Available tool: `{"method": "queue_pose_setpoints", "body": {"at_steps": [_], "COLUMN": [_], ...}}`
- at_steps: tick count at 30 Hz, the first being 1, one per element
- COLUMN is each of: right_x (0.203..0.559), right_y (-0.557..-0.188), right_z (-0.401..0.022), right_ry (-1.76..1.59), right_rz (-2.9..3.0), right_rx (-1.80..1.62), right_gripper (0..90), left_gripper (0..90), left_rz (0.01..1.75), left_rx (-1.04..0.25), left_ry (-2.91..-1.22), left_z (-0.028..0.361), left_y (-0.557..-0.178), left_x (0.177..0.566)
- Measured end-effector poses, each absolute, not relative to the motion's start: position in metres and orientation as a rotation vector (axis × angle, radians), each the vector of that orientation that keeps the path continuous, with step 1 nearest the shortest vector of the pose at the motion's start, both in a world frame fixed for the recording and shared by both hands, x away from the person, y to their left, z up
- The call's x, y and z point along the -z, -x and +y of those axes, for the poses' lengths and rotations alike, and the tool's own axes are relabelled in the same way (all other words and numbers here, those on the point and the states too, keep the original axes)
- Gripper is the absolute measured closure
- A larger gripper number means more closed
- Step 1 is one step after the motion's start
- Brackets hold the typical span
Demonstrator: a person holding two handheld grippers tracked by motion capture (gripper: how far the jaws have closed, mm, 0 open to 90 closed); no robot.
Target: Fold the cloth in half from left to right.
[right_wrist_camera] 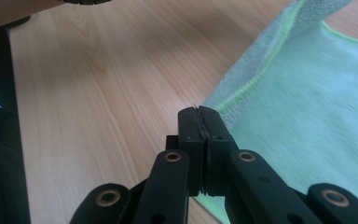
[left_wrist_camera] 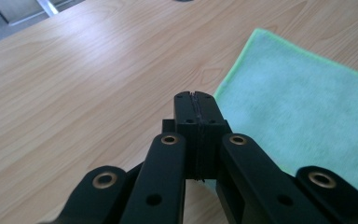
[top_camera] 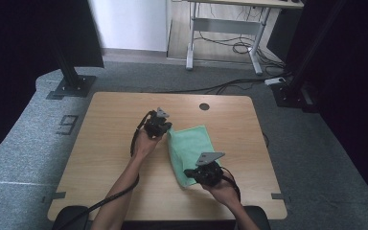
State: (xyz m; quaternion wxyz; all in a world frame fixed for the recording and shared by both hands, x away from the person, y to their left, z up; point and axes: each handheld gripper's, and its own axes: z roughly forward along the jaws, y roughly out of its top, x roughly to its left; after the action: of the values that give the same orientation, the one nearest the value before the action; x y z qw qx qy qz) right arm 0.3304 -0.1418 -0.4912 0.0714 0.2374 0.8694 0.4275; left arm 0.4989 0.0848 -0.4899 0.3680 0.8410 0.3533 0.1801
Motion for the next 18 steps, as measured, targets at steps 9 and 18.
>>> {"method": "queue_pose_setpoints", "body": {"at_steps": [9,18], "right_x": [0.491,0.489], "right_y": [-0.330,-0.330], "right_z": [-0.174,-0.203], "right_ry": [-0.801,-0.881], "right_rz": [2.551,2.485], "right_rx": [-1.294,-1.304], "right_gripper": [87.7,87.8], "left_gripper": [89.5,89.5], "left_rz": [0.867,0.840], "left_rx": [-0.454,-0.448], "left_ry": [-2.164,-2.169], "left_z": [0.057,0.032], "left_y": [-0.508,-0.515], "left_x": [0.484,0.478]}}
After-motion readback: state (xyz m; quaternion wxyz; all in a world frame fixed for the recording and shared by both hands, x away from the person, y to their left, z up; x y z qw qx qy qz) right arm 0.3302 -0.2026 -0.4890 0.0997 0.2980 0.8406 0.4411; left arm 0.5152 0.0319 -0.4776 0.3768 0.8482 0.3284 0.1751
